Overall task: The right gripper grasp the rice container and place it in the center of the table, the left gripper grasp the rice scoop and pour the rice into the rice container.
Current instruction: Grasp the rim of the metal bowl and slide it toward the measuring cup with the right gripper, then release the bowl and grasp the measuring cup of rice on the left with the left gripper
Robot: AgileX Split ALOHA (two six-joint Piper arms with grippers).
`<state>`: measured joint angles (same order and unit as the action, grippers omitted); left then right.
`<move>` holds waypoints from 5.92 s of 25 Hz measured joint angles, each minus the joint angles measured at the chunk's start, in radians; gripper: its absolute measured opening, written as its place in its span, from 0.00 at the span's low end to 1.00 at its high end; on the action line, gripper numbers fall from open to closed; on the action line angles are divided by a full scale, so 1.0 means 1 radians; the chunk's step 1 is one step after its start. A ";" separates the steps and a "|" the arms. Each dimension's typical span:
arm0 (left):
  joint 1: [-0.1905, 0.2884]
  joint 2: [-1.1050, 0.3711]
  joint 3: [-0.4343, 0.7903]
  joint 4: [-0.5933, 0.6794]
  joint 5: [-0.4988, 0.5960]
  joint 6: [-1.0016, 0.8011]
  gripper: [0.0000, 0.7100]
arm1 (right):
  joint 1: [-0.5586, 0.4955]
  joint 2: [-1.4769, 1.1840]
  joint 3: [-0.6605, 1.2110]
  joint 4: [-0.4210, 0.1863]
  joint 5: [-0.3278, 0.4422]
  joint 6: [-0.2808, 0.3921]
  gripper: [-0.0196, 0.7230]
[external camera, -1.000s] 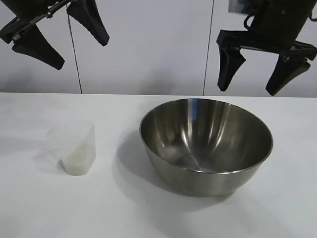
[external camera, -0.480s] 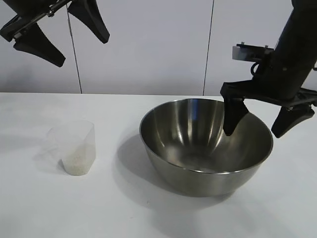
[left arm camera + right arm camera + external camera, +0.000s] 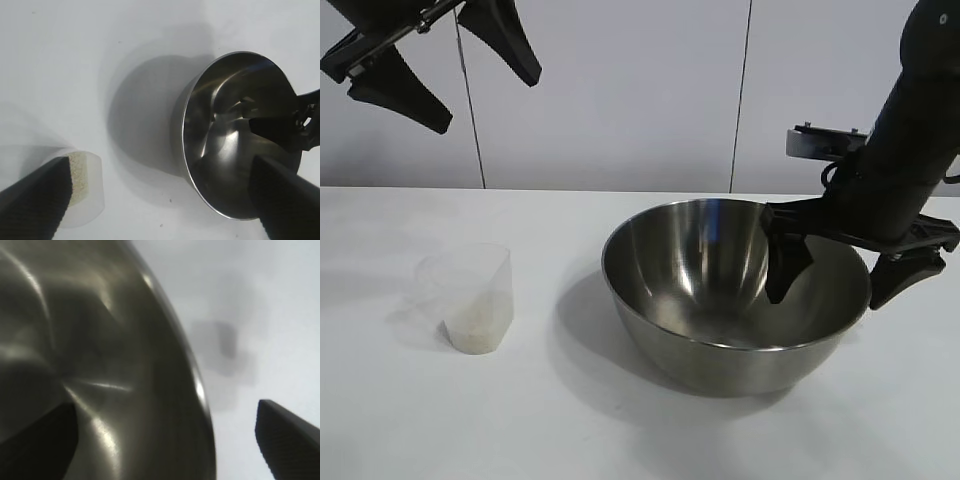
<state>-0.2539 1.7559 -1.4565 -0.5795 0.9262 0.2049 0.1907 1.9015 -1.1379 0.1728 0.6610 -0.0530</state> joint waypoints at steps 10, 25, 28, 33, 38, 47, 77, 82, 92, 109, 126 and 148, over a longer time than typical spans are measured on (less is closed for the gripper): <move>0.000 0.000 0.000 0.000 -0.005 0.000 0.97 | 0.000 0.024 0.000 0.014 0.001 0.001 0.49; 0.000 0.000 0.000 0.000 -0.006 0.000 0.97 | 0.000 0.009 0.001 0.079 0.026 -0.003 0.04; 0.000 0.000 0.000 0.000 -0.006 0.000 0.97 | 0.000 -0.027 0.001 0.077 0.041 -0.013 0.04; 0.000 0.000 0.000 0.000 -0.006 0.000 0.97 | -0.014 -0.065 -0.033 0.100 0.099 -0.029 0.04; 0.000 0.000 0.000 0.000 -0.007 0.000 0.97 | -0.035 -0.072 -0.051 0.160 0.131 -0.070 0.04; 0.000 0.000 0.000 0.000 -0.007 0.000 0.97 | 0.006 -0.045 -0.052 0.245 0.119 -0.127 0.04; 0.000 0.000 0.000 0.000 -0.009 0.000 0.97 | 0.055 0.093 -0.091 0.216 0.074 -0.125 0.04; 0.000 0.000 0.000 0.000 -0.009 0.000 0.97 | 0.055 0.093 -0.091 0.216 0.074 -0.124 0.06; 0.000 0.000 0.000 0.000 -0.010 0.000 0.97 | 0.055 0.085 -0.093 0.220 0.087 -0.119 0.81; 0.000 0.000 0.000 0.000 -0.015 0.000 0.97 | 0.019 -0.071 -0.302 0.165 0.282 0.019 0.91; -0.083 -0.182 0.228 -0.024 -0.641 0.462 0.97 | -0.073 -0.082 -0.304 0.281 0.290 -0.045 0.91; -0.225 -0.279 0.900 0.211 -2.029 0.050 0.89 | -0.073 -0.082 -0.304 0.259 0.299 -0.060 0.91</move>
<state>-0.4792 1.4767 -0.5565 -0.3689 -1.1029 0.2547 0.1177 1.8192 -1.4414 0.4313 0.9604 -0.1131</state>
